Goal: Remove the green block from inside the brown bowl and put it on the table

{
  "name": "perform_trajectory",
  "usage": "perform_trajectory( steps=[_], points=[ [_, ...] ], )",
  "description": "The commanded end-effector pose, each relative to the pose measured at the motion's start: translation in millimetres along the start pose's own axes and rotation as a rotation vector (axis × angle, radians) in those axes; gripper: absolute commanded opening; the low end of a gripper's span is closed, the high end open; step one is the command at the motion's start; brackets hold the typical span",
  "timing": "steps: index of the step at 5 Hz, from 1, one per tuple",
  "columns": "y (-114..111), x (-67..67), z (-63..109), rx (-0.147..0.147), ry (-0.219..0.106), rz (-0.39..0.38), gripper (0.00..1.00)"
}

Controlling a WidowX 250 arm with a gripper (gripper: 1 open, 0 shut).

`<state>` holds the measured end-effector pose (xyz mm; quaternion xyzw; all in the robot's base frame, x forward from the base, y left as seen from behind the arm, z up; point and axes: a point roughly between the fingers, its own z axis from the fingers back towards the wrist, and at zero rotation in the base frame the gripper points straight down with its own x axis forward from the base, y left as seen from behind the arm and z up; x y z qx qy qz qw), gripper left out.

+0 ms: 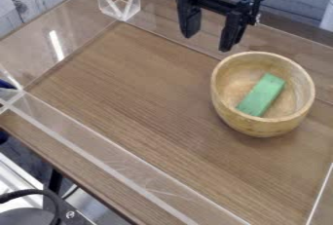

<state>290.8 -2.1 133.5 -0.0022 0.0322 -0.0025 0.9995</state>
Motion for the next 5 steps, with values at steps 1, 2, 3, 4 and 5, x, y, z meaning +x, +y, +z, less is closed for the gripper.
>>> perform_trajectory(
  steps=[1,2,3,4,5],
  points=[
    [-11.2,5.0,-6.5,-0.001,0.002,-0.026,1.0],
    [-24.0,9.8,-14.7,-0.005,-0.001,-0.055,1.0],
    [-35.1,18.2,-21.3,-0.005,-0.014,-0.077,1.0],
    [-43.2,26.9,-30.4,-0.007,-0.024,-0.091,1.0],
    [-50.1,35.6,-39.1,-0.004,-0.026,-0.099,1.0]
  ],
)
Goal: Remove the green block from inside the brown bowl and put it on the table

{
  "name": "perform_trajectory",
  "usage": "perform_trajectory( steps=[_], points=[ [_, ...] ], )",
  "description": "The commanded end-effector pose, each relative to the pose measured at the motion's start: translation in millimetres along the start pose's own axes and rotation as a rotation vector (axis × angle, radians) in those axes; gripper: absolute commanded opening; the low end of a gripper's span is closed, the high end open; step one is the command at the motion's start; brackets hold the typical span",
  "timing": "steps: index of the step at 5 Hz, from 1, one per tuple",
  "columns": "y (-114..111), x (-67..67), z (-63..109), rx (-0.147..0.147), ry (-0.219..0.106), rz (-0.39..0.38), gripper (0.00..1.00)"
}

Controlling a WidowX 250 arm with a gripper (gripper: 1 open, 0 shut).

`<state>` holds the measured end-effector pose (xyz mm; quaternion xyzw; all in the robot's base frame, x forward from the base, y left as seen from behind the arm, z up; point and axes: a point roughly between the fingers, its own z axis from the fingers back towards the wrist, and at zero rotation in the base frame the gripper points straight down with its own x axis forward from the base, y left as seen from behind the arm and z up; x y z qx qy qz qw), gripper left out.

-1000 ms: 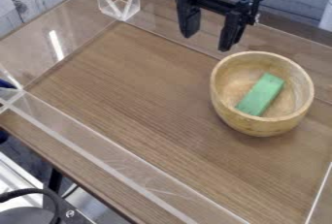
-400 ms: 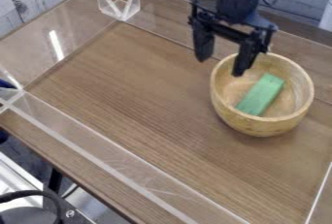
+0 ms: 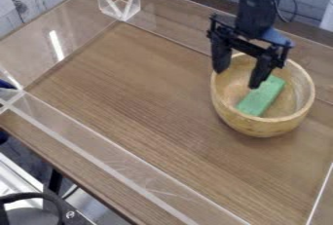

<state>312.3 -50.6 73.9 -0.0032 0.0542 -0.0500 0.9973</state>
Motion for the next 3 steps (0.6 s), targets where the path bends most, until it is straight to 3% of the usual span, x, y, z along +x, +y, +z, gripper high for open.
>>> perform_trajectory(
  steps=[1,3],
  points=[
    [-6.1,18.8,11.8,0.0,-0.071,-0.011,1.0],
    [-11.7,30.8,-3.6,-0.005,-0.06,-0.023,1.0]
  ],
)
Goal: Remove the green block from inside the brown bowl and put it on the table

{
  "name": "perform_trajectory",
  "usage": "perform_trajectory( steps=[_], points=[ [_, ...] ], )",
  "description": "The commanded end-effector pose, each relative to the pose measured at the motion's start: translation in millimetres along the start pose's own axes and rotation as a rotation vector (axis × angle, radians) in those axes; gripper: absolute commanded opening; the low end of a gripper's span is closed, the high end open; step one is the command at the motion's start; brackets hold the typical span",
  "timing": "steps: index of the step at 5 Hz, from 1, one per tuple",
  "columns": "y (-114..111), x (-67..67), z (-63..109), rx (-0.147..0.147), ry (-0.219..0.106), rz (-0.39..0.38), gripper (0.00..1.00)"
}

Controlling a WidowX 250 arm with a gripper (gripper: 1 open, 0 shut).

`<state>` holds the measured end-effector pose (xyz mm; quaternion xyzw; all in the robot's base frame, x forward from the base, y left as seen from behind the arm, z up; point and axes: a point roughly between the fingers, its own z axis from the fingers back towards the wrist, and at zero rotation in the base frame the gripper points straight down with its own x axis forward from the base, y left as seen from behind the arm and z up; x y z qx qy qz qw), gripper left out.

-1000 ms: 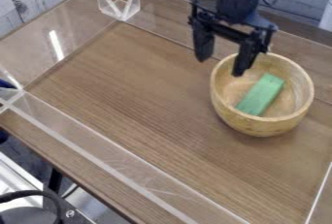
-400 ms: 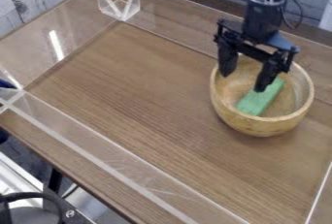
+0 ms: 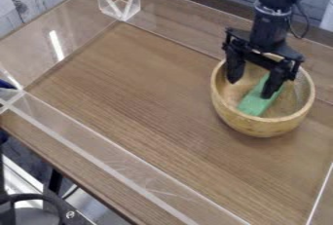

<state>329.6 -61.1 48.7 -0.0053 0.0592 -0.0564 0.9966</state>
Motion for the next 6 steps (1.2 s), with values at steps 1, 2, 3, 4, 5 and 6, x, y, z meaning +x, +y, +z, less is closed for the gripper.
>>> perform_trajectory(
  steps=[1,2,3,4,5,6],
  points=[
    [-5.5,15.2,11.2,-0.001,-0.06,-0.014,1.0],
    [-7.6,19.0,4.5,-0.009,-0.061,-0.016,1.0],
    [-10.2,22.5,-0.4,-0.014,-0.067,-0.024,1.0],
    [-12.0,23.3,-0.7,-0.025,-0.087,-0.026,1.0],
    [-13.2,23.2,-2.1,-0.039,-0.104,-0.029,1.0],
    [-14.1,22.8,-3.5,-0.053,-0.118,-0.029,1.0]
  ],
)
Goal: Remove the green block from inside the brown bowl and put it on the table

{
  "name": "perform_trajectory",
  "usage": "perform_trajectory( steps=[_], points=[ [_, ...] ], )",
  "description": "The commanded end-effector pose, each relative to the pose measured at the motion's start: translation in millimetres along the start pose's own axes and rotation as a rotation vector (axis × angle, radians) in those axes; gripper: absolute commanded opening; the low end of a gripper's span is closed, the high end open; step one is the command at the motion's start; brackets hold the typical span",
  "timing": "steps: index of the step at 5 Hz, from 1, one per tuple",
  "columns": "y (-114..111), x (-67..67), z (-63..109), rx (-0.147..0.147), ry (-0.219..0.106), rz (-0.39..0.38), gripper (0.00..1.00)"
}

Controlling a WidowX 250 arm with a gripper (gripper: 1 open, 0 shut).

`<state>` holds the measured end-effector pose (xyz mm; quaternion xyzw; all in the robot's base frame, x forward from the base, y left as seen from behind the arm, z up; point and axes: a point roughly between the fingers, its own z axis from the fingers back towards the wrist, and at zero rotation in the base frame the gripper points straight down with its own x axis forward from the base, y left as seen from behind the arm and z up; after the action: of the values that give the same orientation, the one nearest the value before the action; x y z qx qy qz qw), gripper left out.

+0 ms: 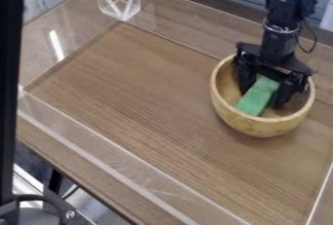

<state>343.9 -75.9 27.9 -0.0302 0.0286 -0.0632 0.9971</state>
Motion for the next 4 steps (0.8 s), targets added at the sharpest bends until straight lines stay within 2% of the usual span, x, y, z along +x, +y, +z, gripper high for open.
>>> perform_trajectory(
  steps=[1,4],
  points=[
    [-2.5,5.4,13.4,-0.018,-0.065,-0.013,1.0],
    [-4.1,5.5,9.3,-0.043,-0.091,-0.007,1.0]
  ],
)
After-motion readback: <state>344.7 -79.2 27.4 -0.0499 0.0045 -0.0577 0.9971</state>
